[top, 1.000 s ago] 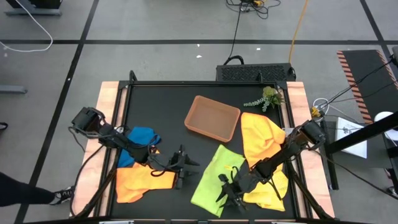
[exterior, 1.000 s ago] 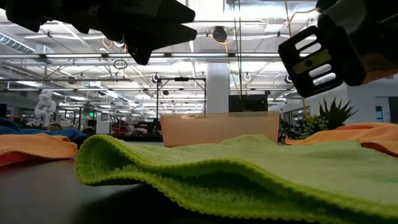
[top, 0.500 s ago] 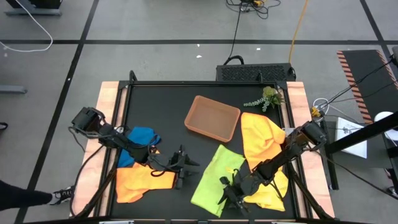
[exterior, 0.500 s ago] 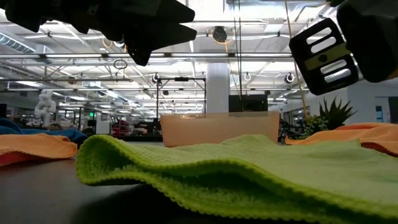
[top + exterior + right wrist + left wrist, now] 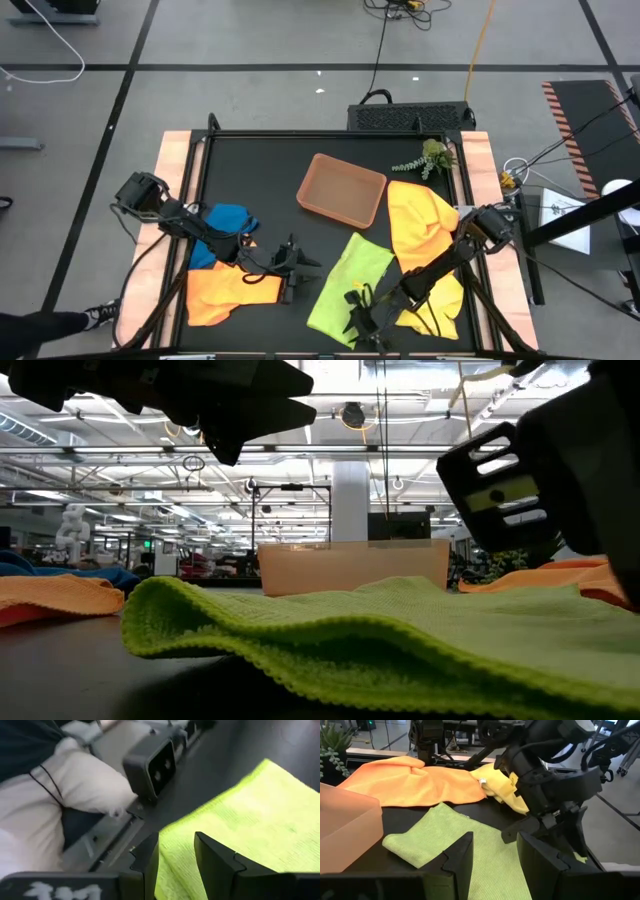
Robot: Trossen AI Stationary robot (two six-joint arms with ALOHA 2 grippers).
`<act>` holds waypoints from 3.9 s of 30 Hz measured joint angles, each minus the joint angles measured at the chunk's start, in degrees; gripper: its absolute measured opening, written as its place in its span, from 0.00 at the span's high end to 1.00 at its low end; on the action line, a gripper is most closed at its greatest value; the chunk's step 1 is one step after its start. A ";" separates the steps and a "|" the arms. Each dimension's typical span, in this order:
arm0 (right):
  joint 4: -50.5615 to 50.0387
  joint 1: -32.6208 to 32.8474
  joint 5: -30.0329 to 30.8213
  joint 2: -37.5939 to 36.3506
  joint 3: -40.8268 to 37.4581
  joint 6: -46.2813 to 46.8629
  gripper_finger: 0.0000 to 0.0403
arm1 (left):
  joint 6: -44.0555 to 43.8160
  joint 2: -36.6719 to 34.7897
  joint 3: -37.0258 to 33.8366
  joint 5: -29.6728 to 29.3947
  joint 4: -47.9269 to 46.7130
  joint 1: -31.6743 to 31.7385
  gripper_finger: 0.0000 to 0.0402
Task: Fold microfiber towels
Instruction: Fold the green microfiber towel
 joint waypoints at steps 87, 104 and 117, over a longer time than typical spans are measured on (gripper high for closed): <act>-11.14 1.27 2.73 -6.42 0.12 4.71 0.99 | -0.97 0.00 0.00 0.63 -0.39 -0.28 0.62; -17.25 2.99 4.86 -16.89 -0.48 4.29 1.00 | -0.18 0.00 0.00 0.63 -0.44 -0.28 0.62; -11.12 5.82 1.04 -19.68 -9.85 16.69 1.00 | 0.13 0.00 0.00 0.98 -1.70 -0.35 0.62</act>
